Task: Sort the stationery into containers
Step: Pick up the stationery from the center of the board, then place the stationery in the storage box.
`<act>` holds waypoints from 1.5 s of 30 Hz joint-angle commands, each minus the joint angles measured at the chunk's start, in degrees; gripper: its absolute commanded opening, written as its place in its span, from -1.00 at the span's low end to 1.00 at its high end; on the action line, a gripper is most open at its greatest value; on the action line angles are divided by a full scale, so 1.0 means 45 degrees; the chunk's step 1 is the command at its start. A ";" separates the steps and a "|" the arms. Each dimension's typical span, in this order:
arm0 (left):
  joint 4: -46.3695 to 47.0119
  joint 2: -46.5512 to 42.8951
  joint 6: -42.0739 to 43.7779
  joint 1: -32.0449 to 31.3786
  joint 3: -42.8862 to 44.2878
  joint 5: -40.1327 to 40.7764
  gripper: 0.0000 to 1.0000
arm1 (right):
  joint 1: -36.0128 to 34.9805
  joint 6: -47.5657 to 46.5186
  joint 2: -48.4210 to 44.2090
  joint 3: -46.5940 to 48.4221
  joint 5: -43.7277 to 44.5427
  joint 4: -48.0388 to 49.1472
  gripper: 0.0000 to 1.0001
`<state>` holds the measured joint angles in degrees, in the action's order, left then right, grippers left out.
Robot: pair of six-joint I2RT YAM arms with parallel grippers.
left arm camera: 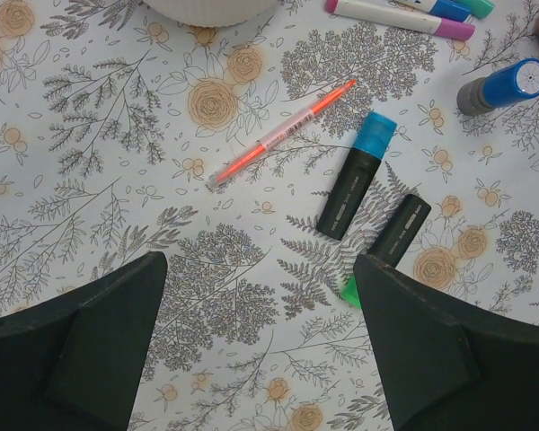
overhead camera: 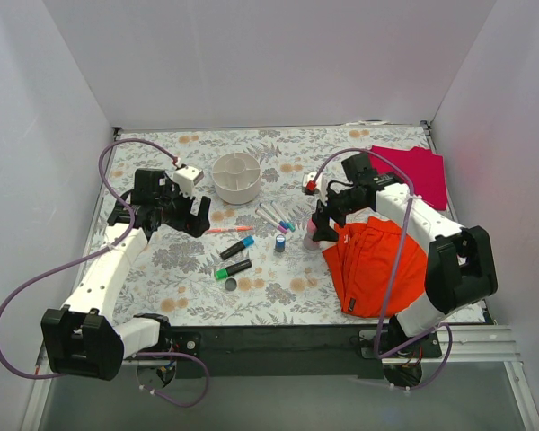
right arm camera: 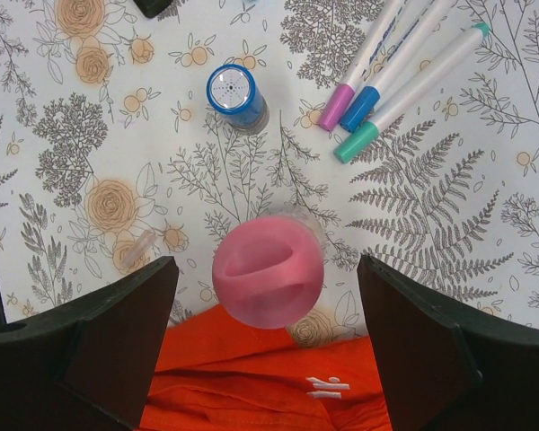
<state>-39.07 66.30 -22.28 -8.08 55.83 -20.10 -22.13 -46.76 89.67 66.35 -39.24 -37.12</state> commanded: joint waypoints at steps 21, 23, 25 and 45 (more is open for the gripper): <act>0.0030 -0.0535 -0.0146 -0.0061 -0.0395 0.0130 0.72 | -0.0258 0.0001 0.0543 0.1056 -0.0010 0.0125 -0.38; 0.0127 -0.0593 -0.0165 -0.0061 -0.0513 0.0130 0.72 | -0.0277 0.0059 0.0387 0.1251 0.0068 0.0105 -0.60; 0.0244 -0.0632 -0.0165 -0.0061 -0.0591 0.0130 0.72 | -0.0316 0.0099 0.0173 0.1408 0.0146 0.0047 -0.72; 0.0576 -0.1472 -0.0829 -0.0041 -0.1743 0.0540 0.72 | -0.1995 0.1720 0.6827 1.4921 0.1317 -0.1985 -0.89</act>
<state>-37.10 62.43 -24.51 -8.08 48.64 -18.79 -28.18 -40.88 113.62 125.19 -34.61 -43.33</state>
